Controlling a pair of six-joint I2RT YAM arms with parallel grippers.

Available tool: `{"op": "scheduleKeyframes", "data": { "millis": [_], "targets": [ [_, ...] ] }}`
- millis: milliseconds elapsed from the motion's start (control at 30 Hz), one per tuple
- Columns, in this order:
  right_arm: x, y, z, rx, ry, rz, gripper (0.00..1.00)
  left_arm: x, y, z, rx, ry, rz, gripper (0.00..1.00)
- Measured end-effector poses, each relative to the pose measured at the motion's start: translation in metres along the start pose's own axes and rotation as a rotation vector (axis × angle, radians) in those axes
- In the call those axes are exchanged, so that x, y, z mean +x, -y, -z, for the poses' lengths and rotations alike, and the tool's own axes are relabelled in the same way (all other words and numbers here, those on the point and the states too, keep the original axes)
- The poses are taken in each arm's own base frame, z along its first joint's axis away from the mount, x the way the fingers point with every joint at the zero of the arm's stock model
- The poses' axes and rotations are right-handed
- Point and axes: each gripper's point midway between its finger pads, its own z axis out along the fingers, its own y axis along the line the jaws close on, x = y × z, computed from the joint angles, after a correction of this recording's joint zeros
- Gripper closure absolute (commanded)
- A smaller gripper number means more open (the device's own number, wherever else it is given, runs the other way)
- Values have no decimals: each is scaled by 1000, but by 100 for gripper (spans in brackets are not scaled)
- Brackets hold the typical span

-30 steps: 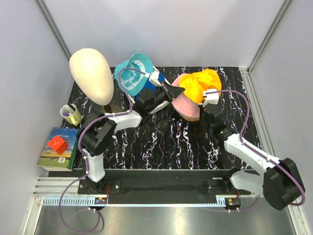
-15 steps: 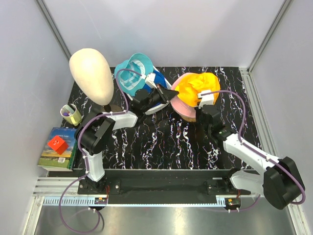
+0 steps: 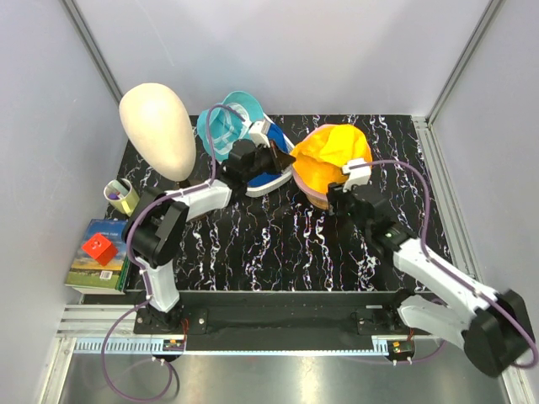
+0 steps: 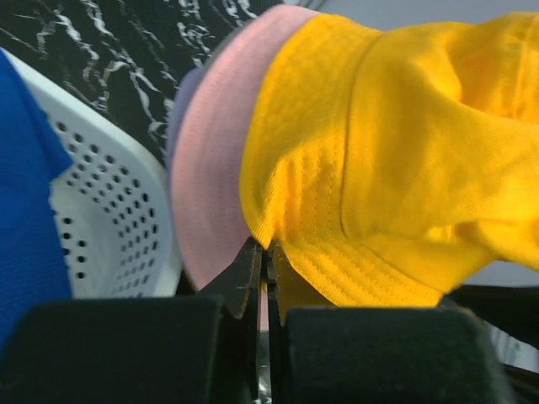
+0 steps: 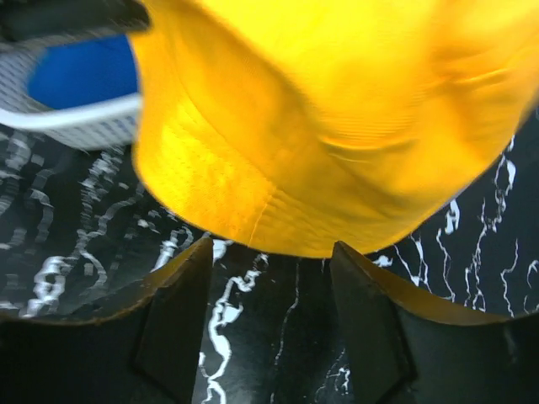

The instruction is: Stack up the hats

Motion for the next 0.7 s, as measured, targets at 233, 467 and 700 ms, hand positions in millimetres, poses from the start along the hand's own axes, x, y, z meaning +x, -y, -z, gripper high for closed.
{"op": "scheduleKeyframes", "data": {
  "millis": [233, 467, 700],
  "targets": [
    [-76, -6, 65, -124, 277, -97, 30, -14, -21, -4, -84, -29, -85, 100],
    [-145, 21, 48, -82, 308, -167, 36, -15, -28, -3, -103, -62, -193, 100],
    [-118, 103, -17, -65, 170, -362, 38, -16, -32, -2, -104, -89, -319, 100]
  ]
}}
